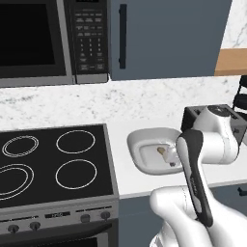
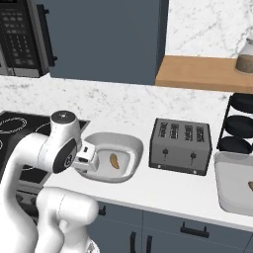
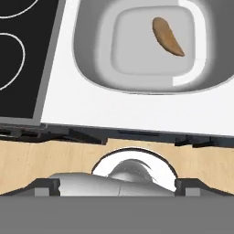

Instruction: Place one sweet potato and one chicken drumstick in each tupperware on the nearby counter, to pack two identical lunches.

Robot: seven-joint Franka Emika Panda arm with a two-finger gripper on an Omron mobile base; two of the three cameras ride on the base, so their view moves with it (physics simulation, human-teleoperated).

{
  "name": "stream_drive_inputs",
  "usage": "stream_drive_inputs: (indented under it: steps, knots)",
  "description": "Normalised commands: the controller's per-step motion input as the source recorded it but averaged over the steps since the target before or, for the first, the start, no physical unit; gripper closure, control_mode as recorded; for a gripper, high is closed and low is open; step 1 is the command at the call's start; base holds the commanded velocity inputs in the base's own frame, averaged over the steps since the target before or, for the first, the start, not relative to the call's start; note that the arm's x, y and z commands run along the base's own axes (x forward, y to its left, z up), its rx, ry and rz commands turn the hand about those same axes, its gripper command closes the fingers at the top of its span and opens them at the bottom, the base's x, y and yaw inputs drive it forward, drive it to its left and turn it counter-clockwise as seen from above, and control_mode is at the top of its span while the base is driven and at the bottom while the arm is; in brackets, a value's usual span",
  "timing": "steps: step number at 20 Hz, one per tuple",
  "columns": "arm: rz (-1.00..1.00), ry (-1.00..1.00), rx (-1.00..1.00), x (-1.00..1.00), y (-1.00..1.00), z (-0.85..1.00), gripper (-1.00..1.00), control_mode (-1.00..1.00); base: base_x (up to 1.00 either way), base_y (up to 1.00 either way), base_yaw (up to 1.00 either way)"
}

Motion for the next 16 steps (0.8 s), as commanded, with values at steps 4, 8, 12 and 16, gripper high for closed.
stream_drive_inputs:
  steps: [4,8,12,16]
  knots:
    - [0.0,0.0,0.0,-0.12,0.0,0.0,-1.0,-1.0,0.0,0.0,0.0]
    - [0.0,0.0,0.0,0.0,0.0,0.0,-1.0,1.0,-0.97,-0.64,-0.17]
    - [0.0,0.0,0.0,0.0,0.0,0.0,-1.0,1.0,-1.0,-0.77,-0.28]
    - [0.0,0.0,0.0,0.0,0.0,0.0,-1.0,1.0,-0.69,-0.95,-0.35]
